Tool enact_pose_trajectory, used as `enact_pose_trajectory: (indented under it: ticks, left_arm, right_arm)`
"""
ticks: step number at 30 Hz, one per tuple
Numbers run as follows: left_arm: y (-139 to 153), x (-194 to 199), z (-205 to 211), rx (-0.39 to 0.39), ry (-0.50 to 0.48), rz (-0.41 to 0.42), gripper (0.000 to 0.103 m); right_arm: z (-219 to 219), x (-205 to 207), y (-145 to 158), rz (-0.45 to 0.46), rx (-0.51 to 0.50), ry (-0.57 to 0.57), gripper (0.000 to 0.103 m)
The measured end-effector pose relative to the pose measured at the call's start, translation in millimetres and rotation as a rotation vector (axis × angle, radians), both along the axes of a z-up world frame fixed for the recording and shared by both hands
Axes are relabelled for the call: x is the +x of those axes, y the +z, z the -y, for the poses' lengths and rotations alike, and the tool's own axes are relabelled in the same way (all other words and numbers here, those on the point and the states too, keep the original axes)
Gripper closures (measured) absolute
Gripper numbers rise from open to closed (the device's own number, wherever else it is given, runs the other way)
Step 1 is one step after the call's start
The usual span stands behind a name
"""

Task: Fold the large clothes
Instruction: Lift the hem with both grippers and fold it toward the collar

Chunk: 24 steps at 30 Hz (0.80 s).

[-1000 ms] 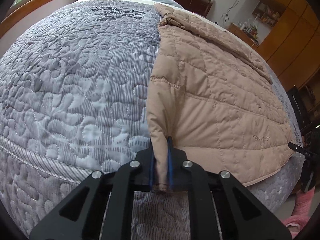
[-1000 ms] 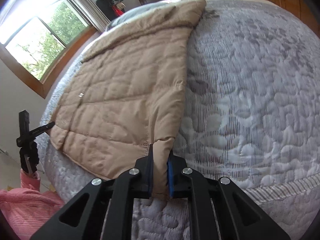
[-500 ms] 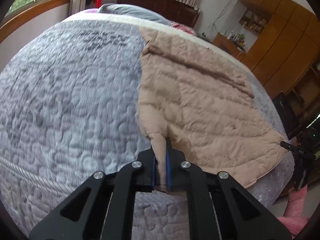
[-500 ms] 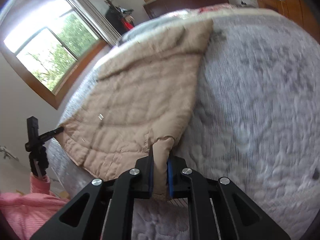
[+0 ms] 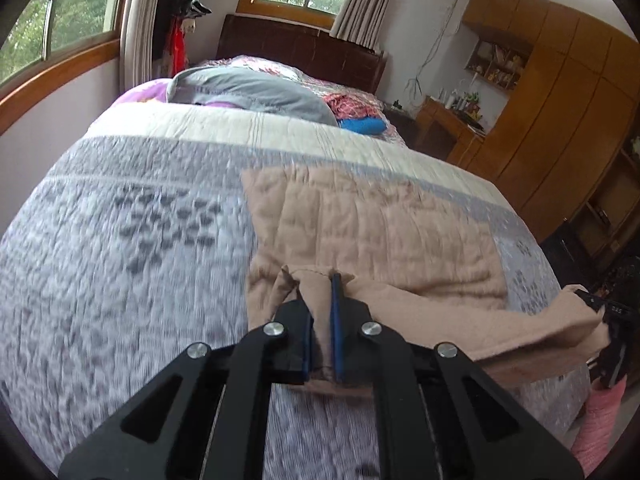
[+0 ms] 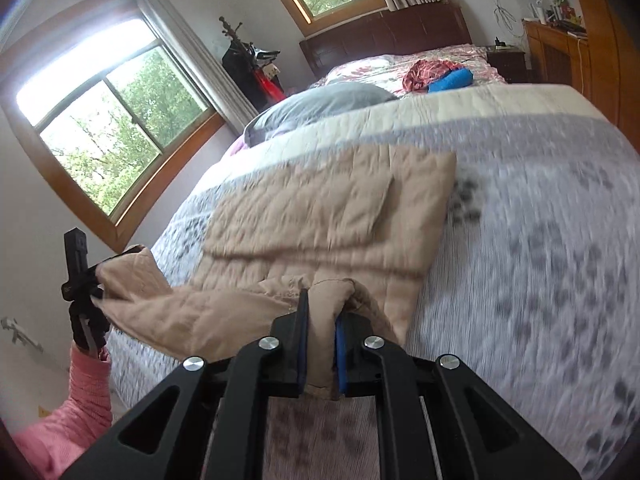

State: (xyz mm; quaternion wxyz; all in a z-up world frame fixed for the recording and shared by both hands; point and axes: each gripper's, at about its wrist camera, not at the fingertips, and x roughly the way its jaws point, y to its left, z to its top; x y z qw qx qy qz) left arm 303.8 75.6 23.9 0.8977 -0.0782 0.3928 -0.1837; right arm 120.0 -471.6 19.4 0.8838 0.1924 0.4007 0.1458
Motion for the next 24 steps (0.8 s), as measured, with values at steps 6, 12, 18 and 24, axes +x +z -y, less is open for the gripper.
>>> enact_pose_trajectory:
  ticks: [6,12,18,24]
  left_arm:
    - [0.3,87.2,14.8,-0.004,0.055,-0.026,0.097]
    - [-27.5,160.6,26.9,0.042,0.102,-0.081,0.096]
    - [-68.8,219.6,32.8,0.040,0.125,-0.189,0.096]
    - [-101.4,246.0,38.2,0.048,0.124,-0.261,0.095]
  right_arm:
    - [17.7,80.8,3.9,-0.050,0.004,-0.045,0.092]
    - [41.4,156.0,-23.0,-0.133,0.042,-0.102,0.092]
    - [56.0,210.4,-65.7,-0.227,0.072,-0.132,0.092]
    - [68.3,237.9,-100.8,-0.295,0.117,-0.152,0.092]
